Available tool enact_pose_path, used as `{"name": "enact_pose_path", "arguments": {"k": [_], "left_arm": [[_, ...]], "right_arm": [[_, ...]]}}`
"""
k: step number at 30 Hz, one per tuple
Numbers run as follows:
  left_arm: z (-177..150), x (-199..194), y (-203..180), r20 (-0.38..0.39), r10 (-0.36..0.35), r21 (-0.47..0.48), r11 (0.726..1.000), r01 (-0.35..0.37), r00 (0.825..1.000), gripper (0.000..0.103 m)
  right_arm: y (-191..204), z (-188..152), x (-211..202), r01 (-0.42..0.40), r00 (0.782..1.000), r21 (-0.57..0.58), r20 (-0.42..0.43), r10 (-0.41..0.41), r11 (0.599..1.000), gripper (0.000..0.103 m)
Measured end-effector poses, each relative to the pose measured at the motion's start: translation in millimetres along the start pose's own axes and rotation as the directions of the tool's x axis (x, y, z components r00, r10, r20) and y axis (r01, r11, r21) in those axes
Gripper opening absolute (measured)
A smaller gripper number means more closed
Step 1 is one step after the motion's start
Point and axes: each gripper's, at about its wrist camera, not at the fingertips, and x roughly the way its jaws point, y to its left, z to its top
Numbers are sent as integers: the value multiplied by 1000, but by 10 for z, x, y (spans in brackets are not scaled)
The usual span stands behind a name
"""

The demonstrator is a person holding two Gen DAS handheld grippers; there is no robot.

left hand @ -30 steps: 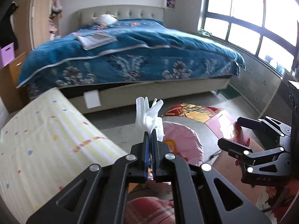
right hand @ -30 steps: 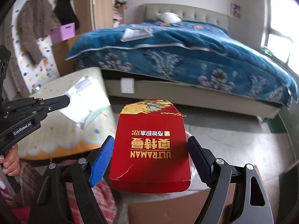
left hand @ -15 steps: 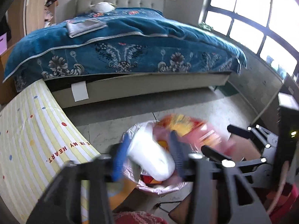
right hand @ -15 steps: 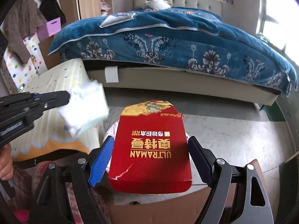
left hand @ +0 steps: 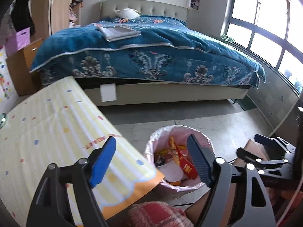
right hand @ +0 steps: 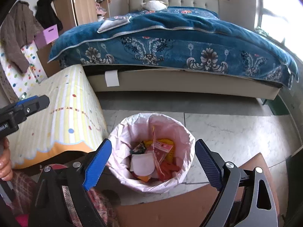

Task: Collect trash

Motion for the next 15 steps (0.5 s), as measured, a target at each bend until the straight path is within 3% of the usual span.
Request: {"name": "enact_pose_path", "arguments": {"k": [3, 7, 10, 15], "left_arm": [[-25, -189, 110, 16, 55, -9, 998, -55, 998, 84], [-78, -498, 335, 39, 119, -52, 992, -117, 992, 90], [-150, -773, 549, 42, 179, -101, 980, -174, 983, 96], [-310, -1170, 826, 23, 283, -157, 948, -277, 959, 96]], "right_arm": [[88, 21, -111, -20, 1000, -5, 21, 20, 1000, 90], [252, 3, -365, -109, 993, -28, 32, 110, 994, 91], [349, 29, -501, -138, 989, -48, 49, 140, 989, 93], [750, 79, -687, -165, 981, -136, 78, 177, 977, 94]]}}
